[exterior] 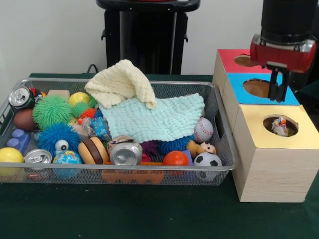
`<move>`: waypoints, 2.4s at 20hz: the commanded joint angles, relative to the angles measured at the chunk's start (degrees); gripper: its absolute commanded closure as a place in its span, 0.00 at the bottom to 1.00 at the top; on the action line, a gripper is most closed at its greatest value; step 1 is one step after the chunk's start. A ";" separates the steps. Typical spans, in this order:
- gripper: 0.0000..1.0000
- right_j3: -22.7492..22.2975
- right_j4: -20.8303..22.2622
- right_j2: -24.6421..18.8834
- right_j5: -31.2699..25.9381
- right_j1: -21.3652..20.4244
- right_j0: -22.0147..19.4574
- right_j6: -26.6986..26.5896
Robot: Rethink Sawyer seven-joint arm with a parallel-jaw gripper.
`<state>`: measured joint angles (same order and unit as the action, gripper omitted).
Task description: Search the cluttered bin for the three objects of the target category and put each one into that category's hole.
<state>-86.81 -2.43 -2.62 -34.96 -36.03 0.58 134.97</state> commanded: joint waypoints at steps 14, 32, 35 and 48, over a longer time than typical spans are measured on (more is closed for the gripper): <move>1.00 9.62 -7.81 9.93 9.19 15.24 5.23 14.96; 1.00 20.57 -12.75 2.51 5.29 29.07 2.74 5.02; 1.00 21.67 -12.33 2.80 10.09 33.76 4.38 7.22; 1.00 18.41 -10.57 3.95 7.63 34.53 5.05 6.05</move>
<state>-64.95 -12.93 9.63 -41.16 -15.83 7.88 135.02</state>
